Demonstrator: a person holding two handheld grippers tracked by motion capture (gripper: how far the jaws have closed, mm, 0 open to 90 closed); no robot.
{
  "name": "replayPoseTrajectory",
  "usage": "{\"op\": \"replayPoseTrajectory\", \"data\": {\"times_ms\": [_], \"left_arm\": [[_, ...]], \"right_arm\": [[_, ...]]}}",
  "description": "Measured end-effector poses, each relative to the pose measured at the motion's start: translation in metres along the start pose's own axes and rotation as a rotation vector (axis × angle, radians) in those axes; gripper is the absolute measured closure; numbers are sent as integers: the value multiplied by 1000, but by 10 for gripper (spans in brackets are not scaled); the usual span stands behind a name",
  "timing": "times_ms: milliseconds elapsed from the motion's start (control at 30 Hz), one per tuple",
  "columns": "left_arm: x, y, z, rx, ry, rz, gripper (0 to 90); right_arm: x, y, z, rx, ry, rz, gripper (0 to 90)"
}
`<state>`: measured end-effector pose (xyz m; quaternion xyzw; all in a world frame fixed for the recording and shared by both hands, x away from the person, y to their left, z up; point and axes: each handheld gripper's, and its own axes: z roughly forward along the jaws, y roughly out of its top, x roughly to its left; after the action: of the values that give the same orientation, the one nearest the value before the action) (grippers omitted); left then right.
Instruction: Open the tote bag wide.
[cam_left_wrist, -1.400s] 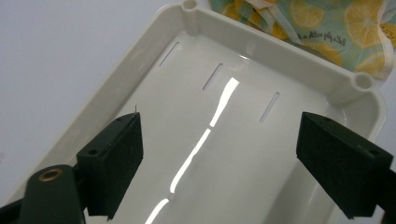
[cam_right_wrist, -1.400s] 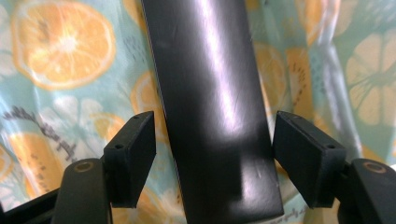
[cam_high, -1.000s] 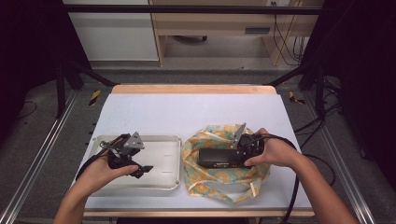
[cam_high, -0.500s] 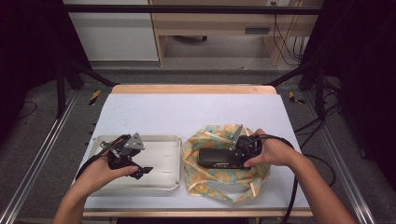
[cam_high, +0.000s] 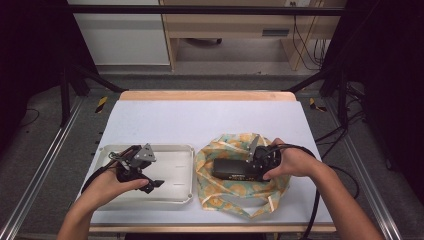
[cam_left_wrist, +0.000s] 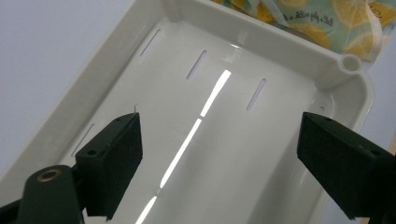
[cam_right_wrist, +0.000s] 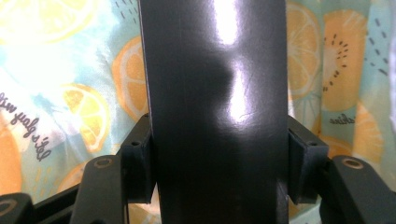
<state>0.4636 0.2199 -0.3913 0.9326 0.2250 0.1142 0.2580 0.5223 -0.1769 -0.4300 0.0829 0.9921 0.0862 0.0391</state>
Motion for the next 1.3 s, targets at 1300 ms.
{"op": "replayPoseTrajectory", "data": {"times_ms": [1300], "left_arm": [[-7,24,10,44,-20,78,142]], "right_arm": [[16,-16,-41,-196,-75,-46,433]]}}
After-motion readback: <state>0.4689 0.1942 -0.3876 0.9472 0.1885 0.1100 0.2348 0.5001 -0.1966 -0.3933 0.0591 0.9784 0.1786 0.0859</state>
